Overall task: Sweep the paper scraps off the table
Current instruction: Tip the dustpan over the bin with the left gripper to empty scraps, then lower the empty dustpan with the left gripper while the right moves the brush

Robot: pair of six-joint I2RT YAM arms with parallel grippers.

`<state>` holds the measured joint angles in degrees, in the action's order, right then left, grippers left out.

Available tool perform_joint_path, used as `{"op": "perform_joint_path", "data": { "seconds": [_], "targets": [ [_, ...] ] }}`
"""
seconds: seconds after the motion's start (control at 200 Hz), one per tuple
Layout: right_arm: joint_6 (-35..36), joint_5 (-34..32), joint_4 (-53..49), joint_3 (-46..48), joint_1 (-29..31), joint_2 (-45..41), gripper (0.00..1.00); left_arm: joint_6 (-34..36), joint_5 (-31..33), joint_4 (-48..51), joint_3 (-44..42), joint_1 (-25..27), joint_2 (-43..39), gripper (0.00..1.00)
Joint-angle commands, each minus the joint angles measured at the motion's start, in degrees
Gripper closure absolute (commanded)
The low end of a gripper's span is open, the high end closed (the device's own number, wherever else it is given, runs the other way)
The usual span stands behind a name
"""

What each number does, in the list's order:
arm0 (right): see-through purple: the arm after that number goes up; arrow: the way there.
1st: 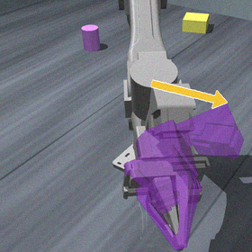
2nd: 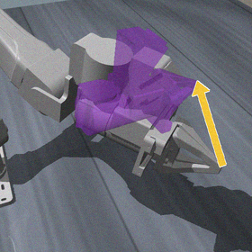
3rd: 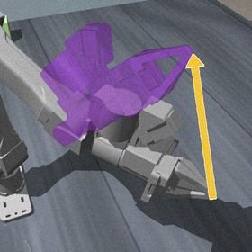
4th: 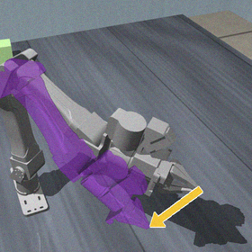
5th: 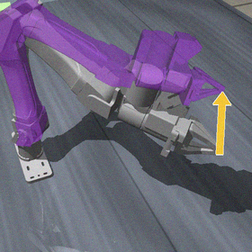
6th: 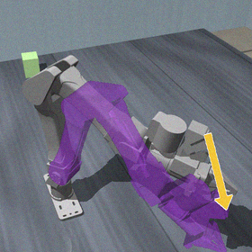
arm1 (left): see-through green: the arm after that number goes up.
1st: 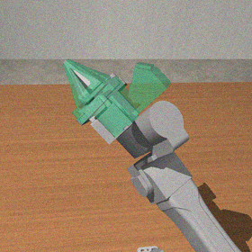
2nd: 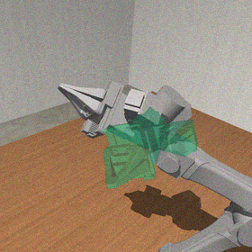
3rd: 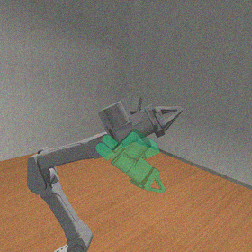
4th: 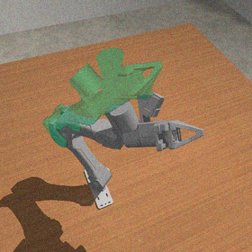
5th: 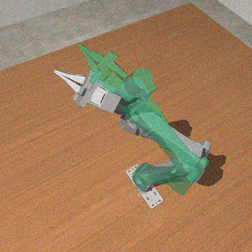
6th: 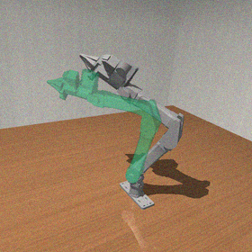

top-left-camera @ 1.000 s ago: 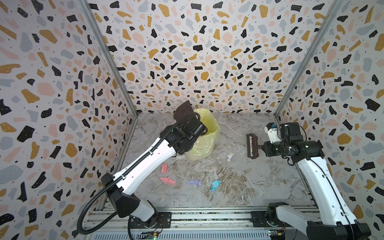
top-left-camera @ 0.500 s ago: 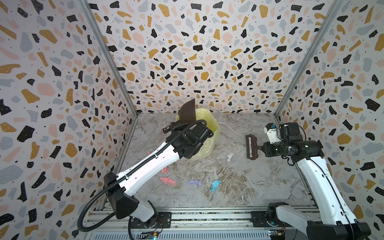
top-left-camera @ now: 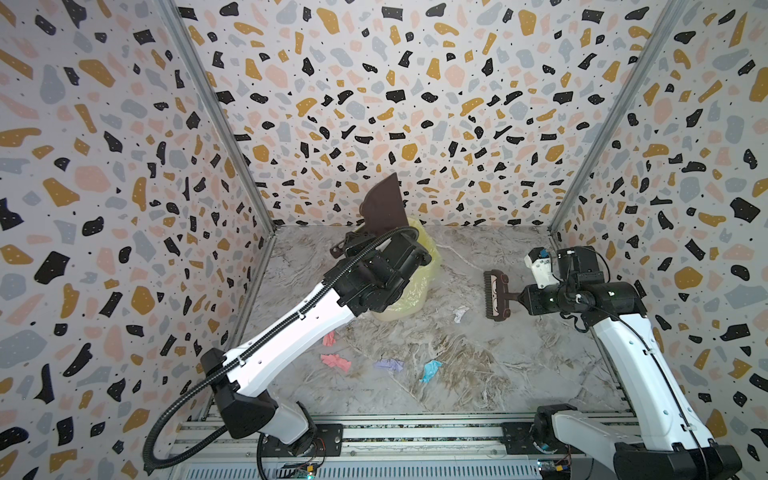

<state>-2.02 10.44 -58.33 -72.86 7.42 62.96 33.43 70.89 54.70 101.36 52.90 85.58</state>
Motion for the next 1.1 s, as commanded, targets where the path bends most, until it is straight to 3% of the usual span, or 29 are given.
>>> {"op": "perform_joint_path", "data": {
  "seconds": [0.0,0.11,0.27,0.415,0.586,0.846,1.096],
  "targets": [
    [-7.41,-1.42,-0.46,-2.27,0.27,1.20,1.00,-12.25,-4.62,4.00,6.53,2.97,0.08,1.00],
    [-11.78,1.44,-1.86,-5.08,0.26,3.35,1.00,-19.08,-8.54,8.26,9.82,5.37,0.79,1.00],
    [-22.90,9.95,6.28,-3.12,0.70,0.14,1.00,-26.99,-14.53,13.17,11.24,9.72,1.52,1.00],
    [-34.66,14.49,16.61,2.85,4.09,-1.47,1.00,-31.61,-20.12,12.44,8.40,12.93,0.02,1.00],
    [-46.30,14.09,29.02,11.88,9.57,-0.65,1.00,-36.80,-29.03,7.81,1.40,15.41,-3.09,1.00],
    [-49.83,11.60,34.44,18.83,10.82,2.02,1.00,-43.51,-35.39,8.21,-10.40,17.04,-9.24,1.00],
    [-47.38,9.29,24.65,22.37,7.11,0.03,1.00,-47.40,-40.93,6.52,-19.56,19.31,-12.63,1.00]
  ]
}}
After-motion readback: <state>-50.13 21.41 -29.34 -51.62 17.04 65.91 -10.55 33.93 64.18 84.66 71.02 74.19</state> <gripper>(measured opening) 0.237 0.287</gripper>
